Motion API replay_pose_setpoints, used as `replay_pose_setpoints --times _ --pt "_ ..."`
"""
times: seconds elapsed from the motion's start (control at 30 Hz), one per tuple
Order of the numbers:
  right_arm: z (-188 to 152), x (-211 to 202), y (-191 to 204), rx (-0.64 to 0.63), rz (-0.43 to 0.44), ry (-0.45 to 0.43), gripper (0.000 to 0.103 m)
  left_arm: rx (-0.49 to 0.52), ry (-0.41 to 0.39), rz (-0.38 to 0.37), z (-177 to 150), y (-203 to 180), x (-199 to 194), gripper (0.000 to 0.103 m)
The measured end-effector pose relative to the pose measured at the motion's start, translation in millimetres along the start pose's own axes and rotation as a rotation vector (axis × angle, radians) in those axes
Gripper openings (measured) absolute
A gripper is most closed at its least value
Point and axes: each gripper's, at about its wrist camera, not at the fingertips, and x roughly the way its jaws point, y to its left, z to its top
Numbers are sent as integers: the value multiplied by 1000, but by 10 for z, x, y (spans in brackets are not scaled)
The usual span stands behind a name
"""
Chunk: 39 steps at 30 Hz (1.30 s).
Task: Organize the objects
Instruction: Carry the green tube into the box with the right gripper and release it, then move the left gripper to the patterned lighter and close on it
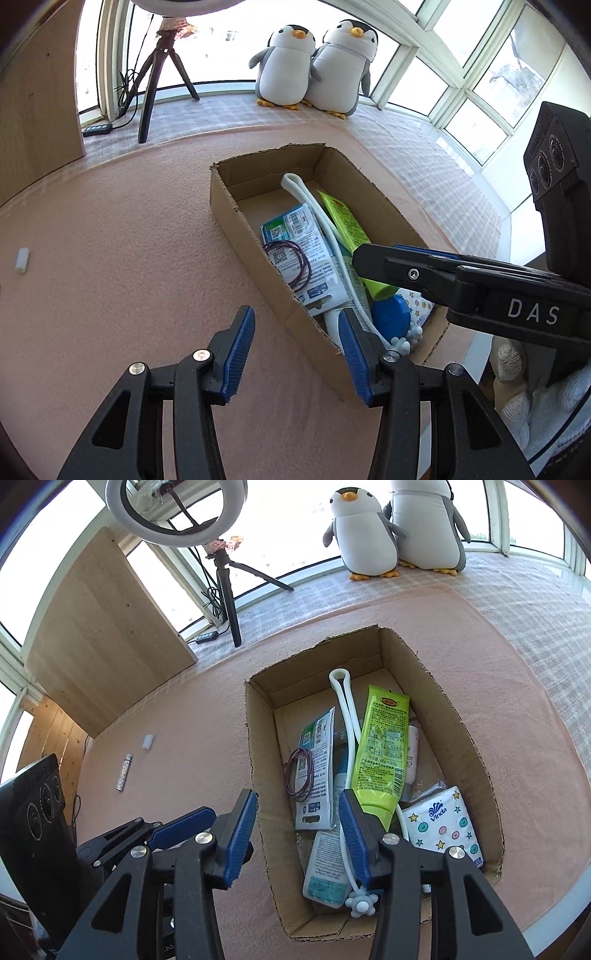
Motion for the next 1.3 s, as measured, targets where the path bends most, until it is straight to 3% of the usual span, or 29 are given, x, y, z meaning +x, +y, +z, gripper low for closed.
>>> replay_pose_setpoints --times 0.37,0.93,1.1,1.3 --pt "-143 181 620 -92 -17 27 45 -81 -54 158 -309 787 -582 51" --pt "-357 429 1562 -200 -7 13 46 -212 -118 225 -675 1722 -1256 51" --pt "-363 478 1738 -192 26 -21 46 -303 -140 233 -775 2113 -1417 53" --pt "-339 631 1970 -230 18 -2 46 -426 -178 279 -896 2643 -1602 54"
